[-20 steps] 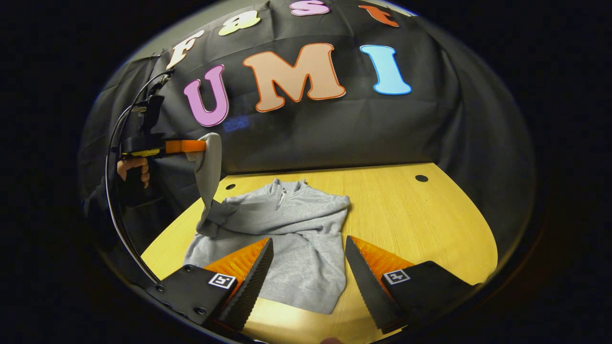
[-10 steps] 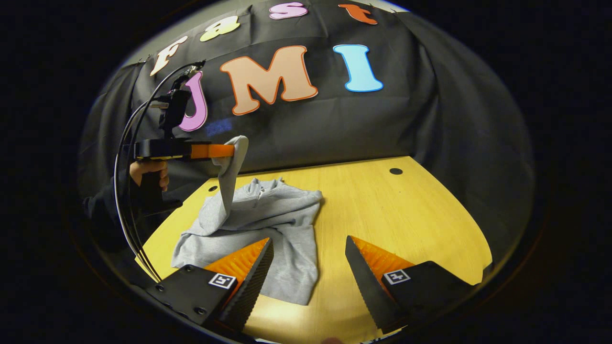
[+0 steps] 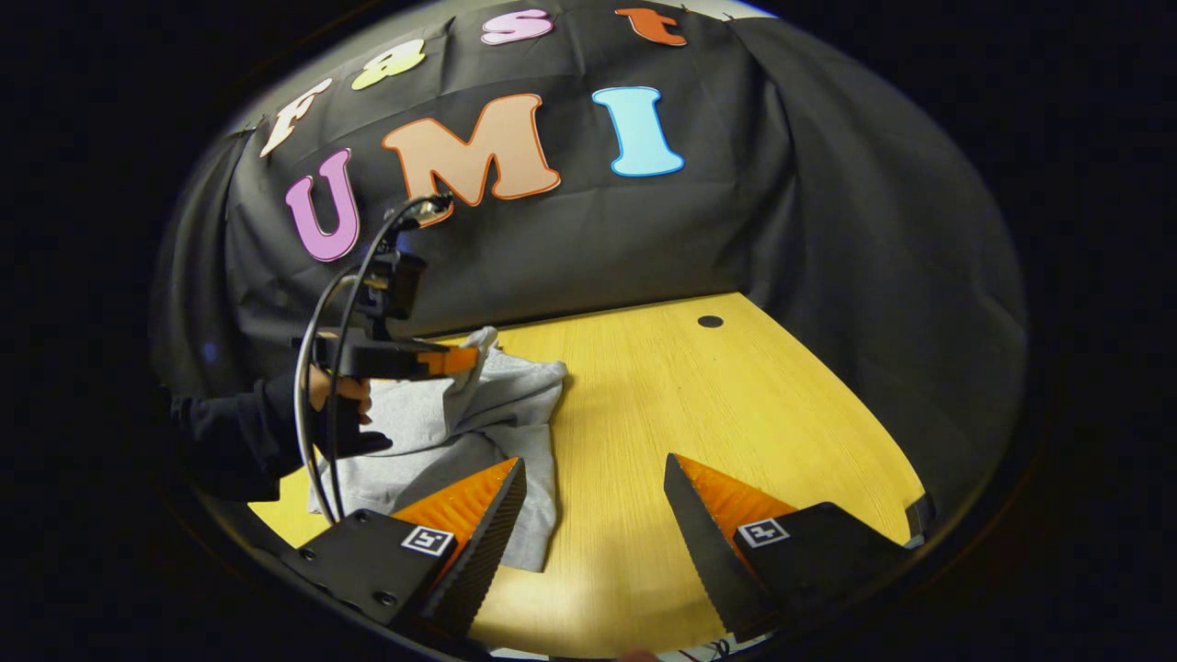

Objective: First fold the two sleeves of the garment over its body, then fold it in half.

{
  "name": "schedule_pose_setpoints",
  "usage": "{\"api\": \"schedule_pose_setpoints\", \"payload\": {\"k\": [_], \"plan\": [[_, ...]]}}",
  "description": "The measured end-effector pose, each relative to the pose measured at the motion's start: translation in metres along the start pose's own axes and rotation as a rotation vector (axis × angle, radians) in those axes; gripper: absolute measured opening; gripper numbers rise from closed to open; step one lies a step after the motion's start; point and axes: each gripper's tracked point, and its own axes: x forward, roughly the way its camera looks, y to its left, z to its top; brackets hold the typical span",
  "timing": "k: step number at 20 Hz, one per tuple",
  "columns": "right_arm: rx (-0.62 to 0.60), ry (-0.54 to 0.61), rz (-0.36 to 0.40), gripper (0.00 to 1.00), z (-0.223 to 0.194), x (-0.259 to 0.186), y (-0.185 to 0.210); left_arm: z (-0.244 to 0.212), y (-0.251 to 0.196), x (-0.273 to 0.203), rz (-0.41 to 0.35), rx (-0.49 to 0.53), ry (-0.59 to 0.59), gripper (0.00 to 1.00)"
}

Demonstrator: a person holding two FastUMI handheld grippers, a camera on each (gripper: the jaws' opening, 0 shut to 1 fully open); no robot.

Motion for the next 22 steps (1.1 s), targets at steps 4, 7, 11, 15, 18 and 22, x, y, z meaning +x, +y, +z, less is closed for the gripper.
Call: {"api": "schedule_pose_setpoints", "payload": {"k": [4, 7, 11, 15, 18, 22], "plan": [[-0.005, 0.014, -0.003, 0.96, -0.005, -0.004, -0.001, -0.017, -0.017, 0.016, -0.027, 0.019, 0.05, 0.05], [-0.013, 0.011, 0.008, 0.96, -0.003, -0.002, 0.002, -0.005, -0.027, 0.01, -0.049, 0.022, 0.005, 0.46], [-0.04, -0.008, 0.037, 0.96, 0.01, 0.007, 0.013, 0.041, -0.003, -0.025, 0.014, 0.036, -0.173, 0.97], [-0.046, -0.024, 0.086, 0.96, 0.027, 0.026, 0.035, 0.049, 0.027, -0.069, 0.047, -0.034, -0.222, 0.97], [-0.063, -0.022, 0.132, 0.96, 0.028, 0.042, 0.063, 0.038, 0.071, -0.102, 0.116, -0.09, -0.24, 0.97], [-0.108, 0.012, 0.189, 0.96, 0.016, 0.058, 0.097, -0.004, 0.132, -0.144, 0.219, -0.164, -0.208, 0.98]]}}
